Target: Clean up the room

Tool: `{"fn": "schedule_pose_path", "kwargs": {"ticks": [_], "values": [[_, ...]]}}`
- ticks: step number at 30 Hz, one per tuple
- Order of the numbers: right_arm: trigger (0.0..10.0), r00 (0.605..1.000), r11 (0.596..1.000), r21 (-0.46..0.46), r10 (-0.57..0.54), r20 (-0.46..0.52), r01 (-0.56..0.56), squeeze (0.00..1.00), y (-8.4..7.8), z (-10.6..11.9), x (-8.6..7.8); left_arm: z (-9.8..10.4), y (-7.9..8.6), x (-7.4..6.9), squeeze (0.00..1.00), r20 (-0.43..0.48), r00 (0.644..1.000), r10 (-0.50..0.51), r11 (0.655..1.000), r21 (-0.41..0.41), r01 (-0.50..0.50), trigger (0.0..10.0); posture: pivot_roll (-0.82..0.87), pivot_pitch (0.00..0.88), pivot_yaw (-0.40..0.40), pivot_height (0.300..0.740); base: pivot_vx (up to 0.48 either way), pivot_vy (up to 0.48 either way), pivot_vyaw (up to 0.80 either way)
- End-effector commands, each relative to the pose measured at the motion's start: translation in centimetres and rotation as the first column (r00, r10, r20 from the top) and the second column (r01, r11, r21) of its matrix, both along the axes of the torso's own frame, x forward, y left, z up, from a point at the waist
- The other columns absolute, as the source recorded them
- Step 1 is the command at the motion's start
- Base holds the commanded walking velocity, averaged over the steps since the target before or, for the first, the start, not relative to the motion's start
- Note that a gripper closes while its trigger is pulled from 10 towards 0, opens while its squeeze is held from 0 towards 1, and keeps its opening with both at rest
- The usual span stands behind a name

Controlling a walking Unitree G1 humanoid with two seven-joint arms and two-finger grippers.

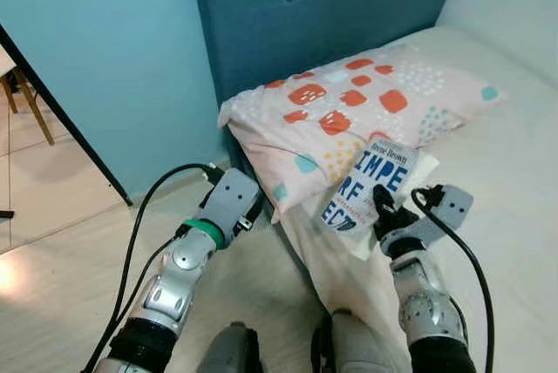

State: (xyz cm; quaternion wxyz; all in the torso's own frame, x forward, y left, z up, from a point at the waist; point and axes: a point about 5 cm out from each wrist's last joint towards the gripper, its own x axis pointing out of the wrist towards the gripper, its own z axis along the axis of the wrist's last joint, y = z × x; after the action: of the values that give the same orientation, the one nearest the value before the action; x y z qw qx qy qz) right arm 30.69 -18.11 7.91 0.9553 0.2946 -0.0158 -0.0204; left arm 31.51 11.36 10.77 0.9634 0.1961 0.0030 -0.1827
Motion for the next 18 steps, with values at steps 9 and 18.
{"fn": "schedule_pose_path", "kwargs": {"ticks": [9,18], "values": [[10.0,0.998,0.981,0.188,-0.039,-0.050,0.048,0.00,-0.6,-1.1,0.3,-0.8,0.2,-0.6,0.00,-0.038,0.999,-0.006,1.000,0.011,0.007,10.0,0.00,0.136,0.082,0.621,0.000,0.000,0.00],[10.0,0.998,0.969,0.245,-0.050,0.047,0.037,0.00,-2.3,0.4,2.1,0.2,0.8,-0.9,0.00,-0.012,1.000,-0.015,1.000,0.009,0.015,10.0,0.04,0.184,0.100,0.621,0.000,0.000,0.00]]}}
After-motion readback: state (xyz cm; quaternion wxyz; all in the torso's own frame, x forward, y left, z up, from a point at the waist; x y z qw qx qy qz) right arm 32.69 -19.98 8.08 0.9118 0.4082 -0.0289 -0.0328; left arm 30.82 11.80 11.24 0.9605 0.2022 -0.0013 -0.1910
